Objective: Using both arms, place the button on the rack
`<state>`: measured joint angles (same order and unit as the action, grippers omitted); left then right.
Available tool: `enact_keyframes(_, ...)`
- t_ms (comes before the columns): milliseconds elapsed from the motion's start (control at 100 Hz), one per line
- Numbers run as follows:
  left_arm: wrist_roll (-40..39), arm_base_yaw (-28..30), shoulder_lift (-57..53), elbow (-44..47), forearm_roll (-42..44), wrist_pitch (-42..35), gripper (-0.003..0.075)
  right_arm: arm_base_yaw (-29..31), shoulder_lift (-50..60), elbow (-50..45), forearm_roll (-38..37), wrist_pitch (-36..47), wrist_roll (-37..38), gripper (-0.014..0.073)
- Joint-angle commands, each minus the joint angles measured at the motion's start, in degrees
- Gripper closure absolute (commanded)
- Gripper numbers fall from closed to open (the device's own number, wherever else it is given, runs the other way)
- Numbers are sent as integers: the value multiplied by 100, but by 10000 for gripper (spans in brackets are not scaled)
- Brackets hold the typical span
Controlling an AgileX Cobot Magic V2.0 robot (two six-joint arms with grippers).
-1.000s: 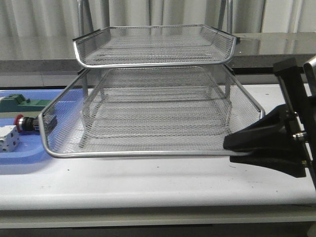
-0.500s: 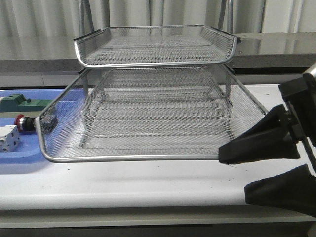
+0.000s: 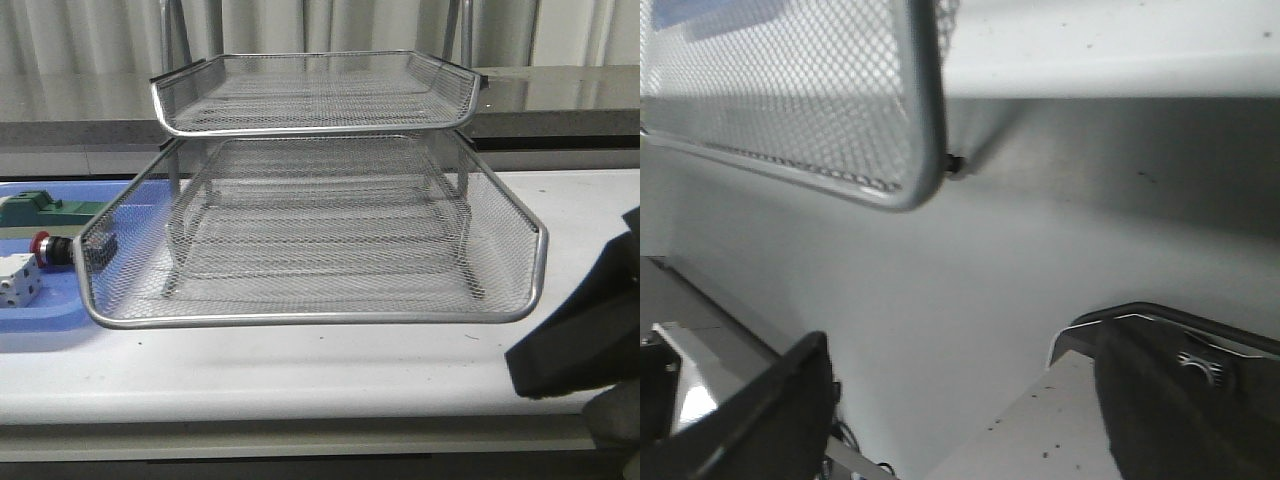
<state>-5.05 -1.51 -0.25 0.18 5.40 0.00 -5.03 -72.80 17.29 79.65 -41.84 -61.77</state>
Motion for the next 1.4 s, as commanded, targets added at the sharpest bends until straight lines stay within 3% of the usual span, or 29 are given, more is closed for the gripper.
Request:
enact_keyframes(0, -64, 11, -182, 195, -54, -488, 741, 3, 496, 97, -585, 32, 605, 41)
enact_keyframes(250, -64, 11, -182, 195, -54, -488, 741, 3, 1502, 667, -2853, -18, 2612, 55)
enact_keyframes(550, -64, 11, -182, 195, -54, -488, 741, 3, 2484, 1767, -5973, -820, 4968, 55)
enact_keyframes(690, -64, 11, -182, 195, -54, -488, 741, 3, 2974, 2188, -7092, -1230, 5757, 55)
enact_keyframes(950, -64, 11, -182, 195, -54, -488, 741, 3, 3920, 2415, -7759, -1769, 6237, 55)
enact_keyframes(1390, -64, 11, -182, 195, -54, -488, 741, 3, 4467, 2415, -7808, -1762, 6377, 57)
